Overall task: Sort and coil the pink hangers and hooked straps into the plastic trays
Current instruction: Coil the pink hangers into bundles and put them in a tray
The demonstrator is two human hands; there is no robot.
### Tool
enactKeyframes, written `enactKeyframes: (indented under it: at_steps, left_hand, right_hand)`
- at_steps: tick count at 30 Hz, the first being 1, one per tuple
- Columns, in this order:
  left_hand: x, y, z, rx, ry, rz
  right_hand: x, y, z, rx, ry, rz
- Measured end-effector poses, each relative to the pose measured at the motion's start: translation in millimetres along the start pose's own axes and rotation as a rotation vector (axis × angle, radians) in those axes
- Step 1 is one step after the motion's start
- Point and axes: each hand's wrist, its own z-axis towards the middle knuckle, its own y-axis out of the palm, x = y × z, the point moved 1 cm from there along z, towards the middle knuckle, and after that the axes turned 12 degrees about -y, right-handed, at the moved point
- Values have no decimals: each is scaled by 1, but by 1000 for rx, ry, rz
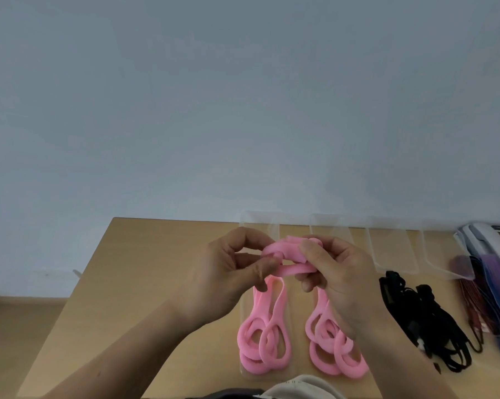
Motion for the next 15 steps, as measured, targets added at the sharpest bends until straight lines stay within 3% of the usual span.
enactKeyframes:
  at_steps: [5, 12, 15]
  left_hand:
    - [0, 0, -1, 79, 12, 58]
    - [5, 0, -3, -15, -127, -44]
    - [9, -4, 0, -51, -161, 22]
  right_hand:
    - [1, 3, -4, 17, -17, -9]
    - [1, 4, -5, -83, -2, -50]
    - [2, 9, -5, -144, -2, -69]
